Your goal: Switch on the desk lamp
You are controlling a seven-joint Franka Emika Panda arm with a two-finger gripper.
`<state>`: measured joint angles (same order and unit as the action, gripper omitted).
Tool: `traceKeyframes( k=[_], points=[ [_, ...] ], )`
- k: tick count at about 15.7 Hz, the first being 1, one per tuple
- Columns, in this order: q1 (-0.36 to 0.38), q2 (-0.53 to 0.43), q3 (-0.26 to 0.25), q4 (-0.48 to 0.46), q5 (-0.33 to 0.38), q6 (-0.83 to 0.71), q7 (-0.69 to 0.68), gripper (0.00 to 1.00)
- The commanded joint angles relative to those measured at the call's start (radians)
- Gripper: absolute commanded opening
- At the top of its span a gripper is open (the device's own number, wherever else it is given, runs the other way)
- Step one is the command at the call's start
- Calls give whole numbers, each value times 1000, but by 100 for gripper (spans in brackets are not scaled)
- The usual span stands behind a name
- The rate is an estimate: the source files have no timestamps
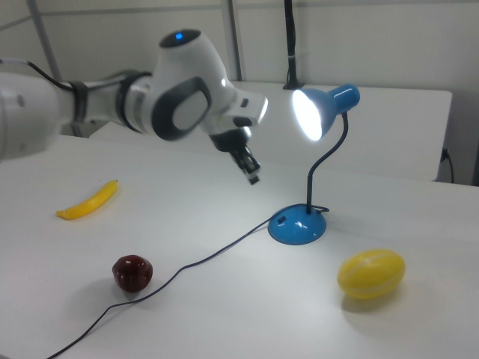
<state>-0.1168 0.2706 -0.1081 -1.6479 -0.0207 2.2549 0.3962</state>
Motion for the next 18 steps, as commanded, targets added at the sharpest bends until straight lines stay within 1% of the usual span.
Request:
traceKeyframes(
  k=[1,3,4,5,6,7,8,9,11,12,15,18],
  points=[
    [25,-148,-5,-61,108,-223,-204,12],
    [38,-191,-5,-61,111,-345,-270,14],
    [55,-203,-7,-61,111,-403,-305,17],
    [77,-212,-13,-61,107,-461,-348,26],
    [94,-217,-22,-58,102,-510,-405,44],
    [104,-218,-37,-55,103,-549,-471,74],
    [112,-218,-47,-52,102,-578,-512,100],
    [118,-218,-54,-47,97,-597,-530,100],
    [118,-218,-82,-14,97,-606,-521,100],
    [118,-218,-87,-4,96,-610,-522,100],
    [103,-212,-88,34,93,-678,-520,100],
    [88,-215,-88,54,94,-696,-520,100]
  ],
)
